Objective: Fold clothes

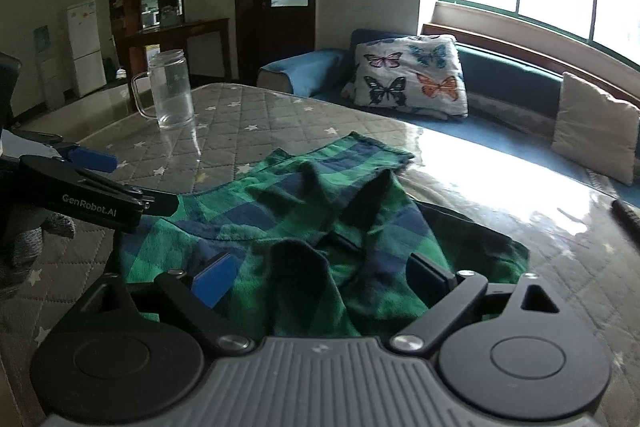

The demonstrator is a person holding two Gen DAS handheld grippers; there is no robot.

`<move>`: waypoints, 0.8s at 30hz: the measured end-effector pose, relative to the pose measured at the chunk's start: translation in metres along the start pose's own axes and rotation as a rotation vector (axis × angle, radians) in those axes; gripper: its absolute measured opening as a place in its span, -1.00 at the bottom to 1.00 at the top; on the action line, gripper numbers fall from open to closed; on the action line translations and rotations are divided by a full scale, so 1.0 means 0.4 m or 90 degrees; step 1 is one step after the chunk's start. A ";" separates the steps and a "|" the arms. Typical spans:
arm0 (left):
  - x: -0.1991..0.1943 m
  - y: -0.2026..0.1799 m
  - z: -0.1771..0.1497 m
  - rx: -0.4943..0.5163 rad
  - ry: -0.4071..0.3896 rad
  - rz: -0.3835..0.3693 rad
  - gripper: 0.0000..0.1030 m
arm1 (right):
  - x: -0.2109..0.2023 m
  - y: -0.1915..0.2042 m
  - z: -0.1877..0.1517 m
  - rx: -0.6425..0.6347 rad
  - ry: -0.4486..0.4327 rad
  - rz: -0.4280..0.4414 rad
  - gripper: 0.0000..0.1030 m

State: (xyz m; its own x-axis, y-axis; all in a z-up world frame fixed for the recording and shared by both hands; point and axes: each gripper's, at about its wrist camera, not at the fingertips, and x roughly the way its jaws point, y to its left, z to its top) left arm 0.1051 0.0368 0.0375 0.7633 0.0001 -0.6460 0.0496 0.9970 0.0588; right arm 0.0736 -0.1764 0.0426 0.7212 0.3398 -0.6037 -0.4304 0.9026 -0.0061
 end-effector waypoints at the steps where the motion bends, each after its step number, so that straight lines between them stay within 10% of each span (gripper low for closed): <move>1: 0.004 0.000 0.001 0.003 0.001 -0.001 0.98 | 0.009 0.001 0.003 0.000 0.003 0.005 0.79; 10: 0.028 -0.006 0.003 0.015 0.013 -0.011 0.98 | 0.073 0.005 0.022 0.003 0.029 0.053 0.52; 19: 0.022 0.006 -0.009 0.011 0.018 -0.013 0.98 | 0.104 -0.013 0.004 0.037 0.065 0.116 -0.70; 24: -0.002 0.028 -0.004 0.003 0.005 -0.003 0.98 | 0.018 0.000 -0.009 0.009 0.040 0.144 -0.88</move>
State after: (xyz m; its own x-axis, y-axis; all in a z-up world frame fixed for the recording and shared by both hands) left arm 0.1039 0.0482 0.0374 0.7575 -0.0046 -0.6528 0.0571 0.9966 0.0592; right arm 0.0768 -0.1751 0.0356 0.5722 0.5166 -0.6369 -0.5685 0.8096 0.1460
